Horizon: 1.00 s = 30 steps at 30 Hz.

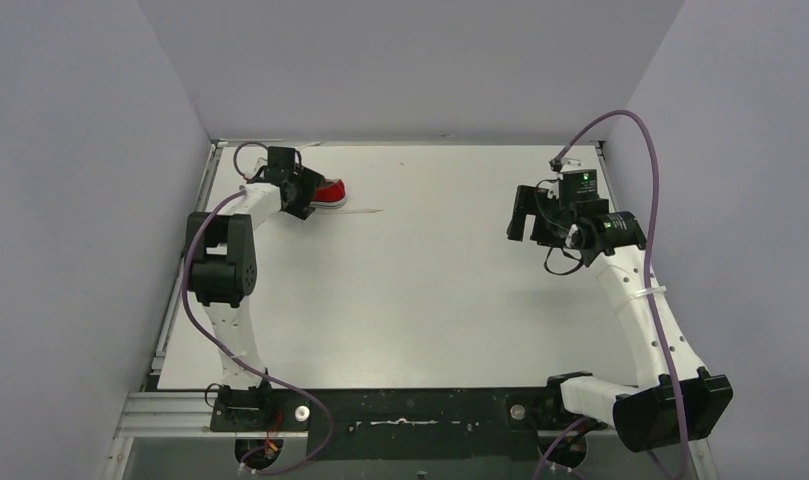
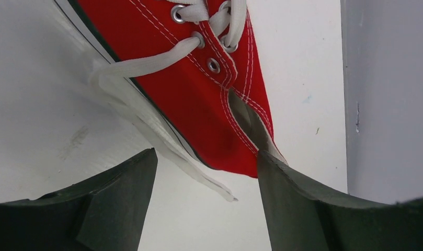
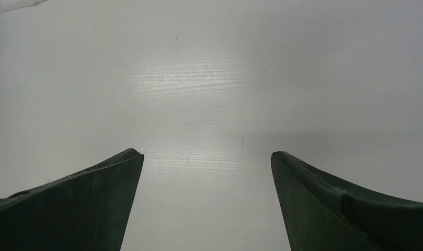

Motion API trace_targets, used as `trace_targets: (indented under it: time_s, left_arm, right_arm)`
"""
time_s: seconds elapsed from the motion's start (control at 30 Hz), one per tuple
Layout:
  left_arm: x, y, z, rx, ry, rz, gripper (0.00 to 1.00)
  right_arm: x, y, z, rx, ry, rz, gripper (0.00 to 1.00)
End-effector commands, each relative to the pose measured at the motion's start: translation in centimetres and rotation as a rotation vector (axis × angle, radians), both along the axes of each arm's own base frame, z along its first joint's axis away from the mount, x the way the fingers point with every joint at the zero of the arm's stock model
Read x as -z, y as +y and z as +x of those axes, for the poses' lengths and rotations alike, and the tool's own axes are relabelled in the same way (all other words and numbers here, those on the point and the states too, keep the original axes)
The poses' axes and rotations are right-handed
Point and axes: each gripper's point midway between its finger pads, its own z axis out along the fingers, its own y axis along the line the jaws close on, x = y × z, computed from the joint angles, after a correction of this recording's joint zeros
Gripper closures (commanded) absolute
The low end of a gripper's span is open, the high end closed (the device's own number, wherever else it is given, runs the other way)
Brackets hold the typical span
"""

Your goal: Tie the shoes

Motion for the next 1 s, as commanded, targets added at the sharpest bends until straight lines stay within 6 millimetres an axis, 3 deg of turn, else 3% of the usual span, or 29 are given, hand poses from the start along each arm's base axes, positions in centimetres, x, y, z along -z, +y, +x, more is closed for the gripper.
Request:
trace_targets:
  time_s: [0.0, 0.3, 0.53, 0.63, 0.7, 0.77, 0.87, 0.97]
  left_arm:
    - [-1.8, -0.2, 2.8, -0.039, -0.062, -0.034, 0.33]
    - [0.1, 0.7, 3.1, -0.081, 0.036, -0.001, 0.36]
    - [3.2, 1.6, 1.0, -0.076, 0.25, 0.072, 0.35]
    - [3.5, 1.1, 1.6, -0.026, 0.25, 0.077, 0.49]
    - [3.6, 0.7, 1.4, -0.005, 0.261, 0.056, 0.63]
    - [3.7, 0.2, 0.8, 0.026, 0.271, 0.05, 0.7]
    - [4.4, -1.2, -0.8, 0.119, 0.299, 0.025, 0.79]
    - [5.1, -3.6, -4.1, 0.235, 0.364, -0.012, 0.82]
  right_arm:
    - [-3.0, -0.8, 1.4, 0.011, -0.09, -0.026, 0.0]
    - [-3.3, -1.3, 2.3, 0.017, -0.094, -0.058, 0.0]
    - [-3.5, -1.8, 2.5, 0.039, -0.097, -0.072, 0.0]
    - [-3.5, -1.9, 2.7, 0.045, -0.101, -0.072, 0.0]
    - [-3.5, -1.8, 2.7, 0.042, -0.098, -0.069, 0.0]
    - [-3.5, -1.8, 2.7, 0.041, -0.096, -0.068, 0.0]
    - [-3.7, -1.7, 2.8, 0.033, -0.102, -0.068, 0.0]
    - [-3.8, -1.5, 2.7, 0.02, -0.107, -0.071, 0.0]
